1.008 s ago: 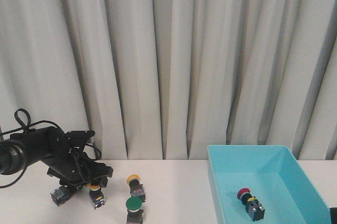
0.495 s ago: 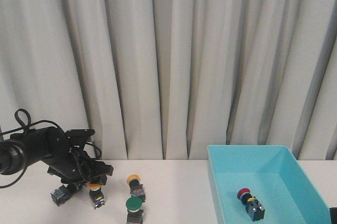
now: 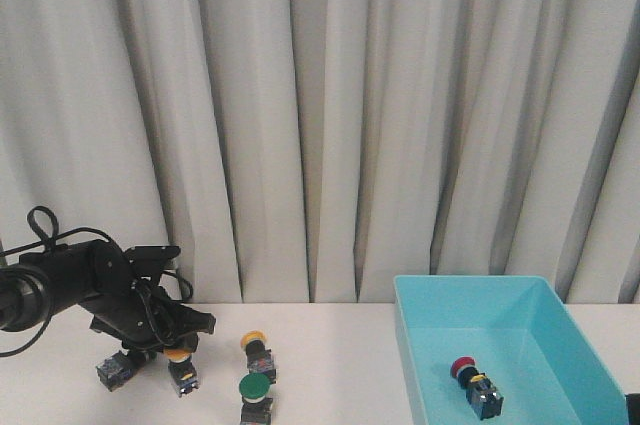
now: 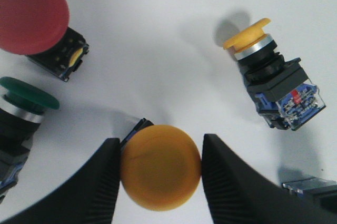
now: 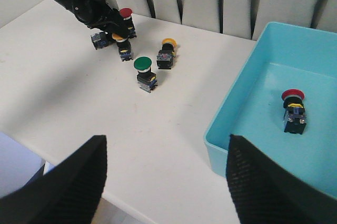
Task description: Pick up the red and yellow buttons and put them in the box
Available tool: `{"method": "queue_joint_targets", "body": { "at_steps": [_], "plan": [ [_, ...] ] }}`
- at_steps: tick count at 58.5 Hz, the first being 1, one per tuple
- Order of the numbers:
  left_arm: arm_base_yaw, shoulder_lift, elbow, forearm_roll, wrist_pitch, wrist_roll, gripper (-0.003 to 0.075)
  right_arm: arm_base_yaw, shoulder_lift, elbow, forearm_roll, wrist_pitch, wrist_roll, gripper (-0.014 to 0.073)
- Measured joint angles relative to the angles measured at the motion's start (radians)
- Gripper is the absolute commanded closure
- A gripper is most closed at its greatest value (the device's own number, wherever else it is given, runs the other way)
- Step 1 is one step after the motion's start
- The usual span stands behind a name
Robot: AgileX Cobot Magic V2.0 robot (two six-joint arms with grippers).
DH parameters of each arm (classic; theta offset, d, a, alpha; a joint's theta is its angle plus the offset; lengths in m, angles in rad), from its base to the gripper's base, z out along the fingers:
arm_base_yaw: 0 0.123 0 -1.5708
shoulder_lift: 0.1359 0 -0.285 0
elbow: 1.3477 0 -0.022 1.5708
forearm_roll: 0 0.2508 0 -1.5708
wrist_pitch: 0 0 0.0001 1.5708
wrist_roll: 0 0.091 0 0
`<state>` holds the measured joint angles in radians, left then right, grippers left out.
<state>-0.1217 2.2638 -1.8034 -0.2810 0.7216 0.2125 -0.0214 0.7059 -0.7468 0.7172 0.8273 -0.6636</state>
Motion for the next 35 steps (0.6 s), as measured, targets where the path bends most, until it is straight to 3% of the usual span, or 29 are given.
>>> {"method": "queue_joint_targets", "body": {
  "at_steps": [11, 35],
  "plan": [
    [0.0, 0.0, -0.003, 0.0, 0.018, 0.0, 0.0728, 0.0, 0.0, 0.0, 0.0, 0.0, 0.0, 0.0127],
    [0.0, -0.087, -0.003, -0.006, 0.051, 0.0, 0.0727, 0.0, 0.0, 0.0, 0.001, -0.01, -0.001, 0.0127]
  ]
}}
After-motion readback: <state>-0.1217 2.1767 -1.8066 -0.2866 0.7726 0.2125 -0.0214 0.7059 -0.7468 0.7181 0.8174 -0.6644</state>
